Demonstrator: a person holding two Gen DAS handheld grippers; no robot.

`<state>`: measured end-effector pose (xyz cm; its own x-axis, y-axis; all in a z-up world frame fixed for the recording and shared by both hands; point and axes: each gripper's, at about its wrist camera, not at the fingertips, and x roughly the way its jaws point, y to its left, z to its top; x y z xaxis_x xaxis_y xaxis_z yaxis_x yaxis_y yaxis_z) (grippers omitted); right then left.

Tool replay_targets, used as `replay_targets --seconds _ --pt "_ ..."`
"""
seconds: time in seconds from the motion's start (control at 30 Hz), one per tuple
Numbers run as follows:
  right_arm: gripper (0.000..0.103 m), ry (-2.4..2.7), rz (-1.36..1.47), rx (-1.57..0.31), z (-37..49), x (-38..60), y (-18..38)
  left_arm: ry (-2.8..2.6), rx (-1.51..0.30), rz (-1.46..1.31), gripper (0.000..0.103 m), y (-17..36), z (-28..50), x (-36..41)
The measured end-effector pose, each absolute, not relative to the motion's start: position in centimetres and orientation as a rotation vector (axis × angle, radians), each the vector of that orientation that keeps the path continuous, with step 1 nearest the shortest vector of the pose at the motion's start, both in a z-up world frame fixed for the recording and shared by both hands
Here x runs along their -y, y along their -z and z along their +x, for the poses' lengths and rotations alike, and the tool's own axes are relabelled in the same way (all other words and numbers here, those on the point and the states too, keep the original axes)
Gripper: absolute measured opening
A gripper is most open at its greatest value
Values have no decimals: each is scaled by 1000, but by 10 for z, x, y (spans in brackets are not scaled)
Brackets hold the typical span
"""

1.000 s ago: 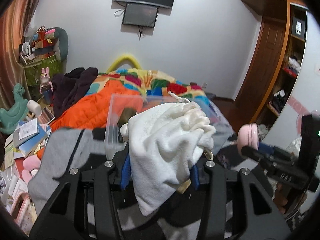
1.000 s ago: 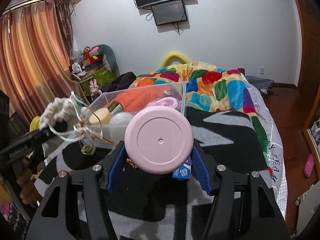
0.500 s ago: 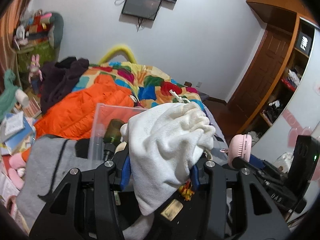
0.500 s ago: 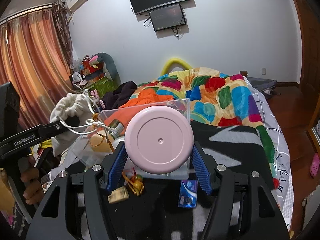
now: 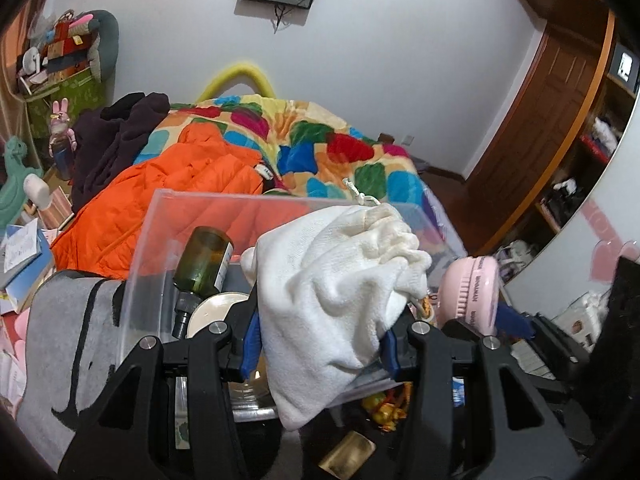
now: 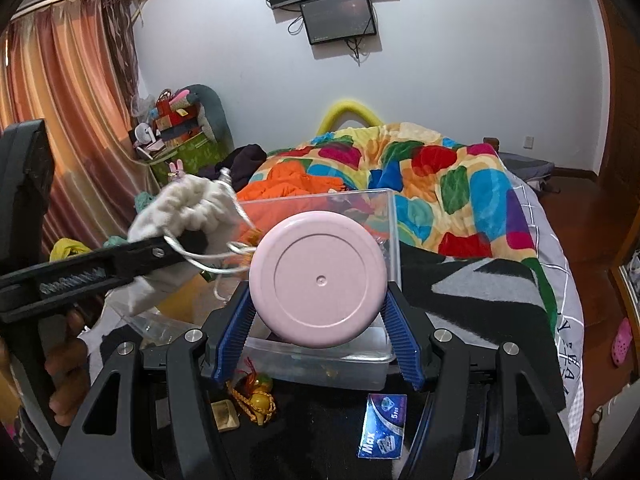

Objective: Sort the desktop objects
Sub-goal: 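Lower the white pouch into the box with the left tool while the right tool drops the pink case in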

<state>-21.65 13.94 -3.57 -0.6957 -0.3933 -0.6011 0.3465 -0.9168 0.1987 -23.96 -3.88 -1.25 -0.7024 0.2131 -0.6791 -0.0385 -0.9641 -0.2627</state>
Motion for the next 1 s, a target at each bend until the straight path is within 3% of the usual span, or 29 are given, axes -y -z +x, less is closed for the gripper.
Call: replay_targets --seconds 0.5,0.8,1.0 --pt "60 2578 904 -24 -207 -125 33 -2853 214 -1130 49 17 -236 29" --pt "75 2604 870 -47 -191 -125 28 -2830 275 -1105 66 6 -217 35" --pt "76 2604 879 -81 -182 -127 28 -2894 162 -1033 75 -9 -192 33"
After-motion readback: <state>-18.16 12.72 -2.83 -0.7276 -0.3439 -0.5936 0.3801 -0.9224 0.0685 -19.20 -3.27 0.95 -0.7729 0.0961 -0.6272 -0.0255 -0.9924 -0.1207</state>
